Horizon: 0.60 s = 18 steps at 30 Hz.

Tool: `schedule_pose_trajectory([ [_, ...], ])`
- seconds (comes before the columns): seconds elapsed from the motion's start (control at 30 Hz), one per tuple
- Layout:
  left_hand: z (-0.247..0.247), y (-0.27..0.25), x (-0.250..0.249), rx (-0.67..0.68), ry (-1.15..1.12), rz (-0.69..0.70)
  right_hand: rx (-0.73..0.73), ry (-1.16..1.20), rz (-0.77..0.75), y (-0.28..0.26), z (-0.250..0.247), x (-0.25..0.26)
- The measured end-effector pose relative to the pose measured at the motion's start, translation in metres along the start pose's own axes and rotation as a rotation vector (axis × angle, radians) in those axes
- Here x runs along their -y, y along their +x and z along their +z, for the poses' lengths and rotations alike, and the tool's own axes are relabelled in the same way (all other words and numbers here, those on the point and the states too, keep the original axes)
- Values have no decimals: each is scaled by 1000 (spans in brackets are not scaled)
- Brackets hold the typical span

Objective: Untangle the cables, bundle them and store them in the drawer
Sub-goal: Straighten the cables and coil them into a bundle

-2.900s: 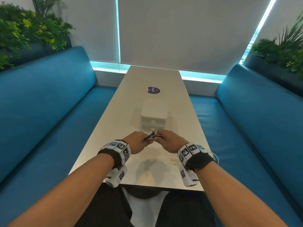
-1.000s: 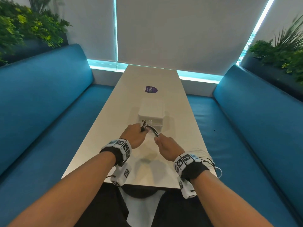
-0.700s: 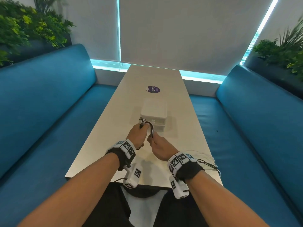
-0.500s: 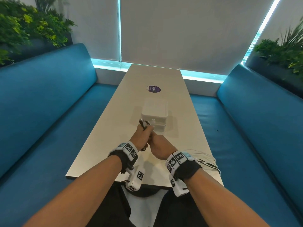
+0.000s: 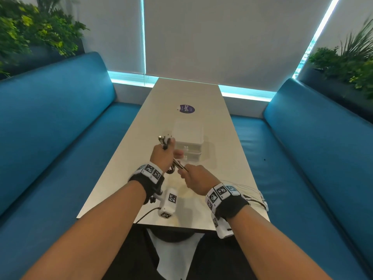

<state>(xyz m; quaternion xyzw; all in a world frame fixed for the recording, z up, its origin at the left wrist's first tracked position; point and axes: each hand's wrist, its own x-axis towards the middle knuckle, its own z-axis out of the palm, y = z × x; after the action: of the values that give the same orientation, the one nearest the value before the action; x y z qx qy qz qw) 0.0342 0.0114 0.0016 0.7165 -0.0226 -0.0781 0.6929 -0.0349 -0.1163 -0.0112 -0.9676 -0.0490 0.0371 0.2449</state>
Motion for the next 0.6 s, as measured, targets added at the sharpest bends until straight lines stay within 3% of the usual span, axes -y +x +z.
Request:
schedule_pose_trajectory([
  [0.1, 0, 0, -10, 17, -191, -8, 13, -8, -4, -3, 3, -7],
  [0.37, -10, 5, -16, -121, -173, -44, 68, 4, 0, -6, 17, 0],
  [0.6, -26, 4, -21, -123, -165, -42, 17, -22, -8, 0, 25, 5],
])
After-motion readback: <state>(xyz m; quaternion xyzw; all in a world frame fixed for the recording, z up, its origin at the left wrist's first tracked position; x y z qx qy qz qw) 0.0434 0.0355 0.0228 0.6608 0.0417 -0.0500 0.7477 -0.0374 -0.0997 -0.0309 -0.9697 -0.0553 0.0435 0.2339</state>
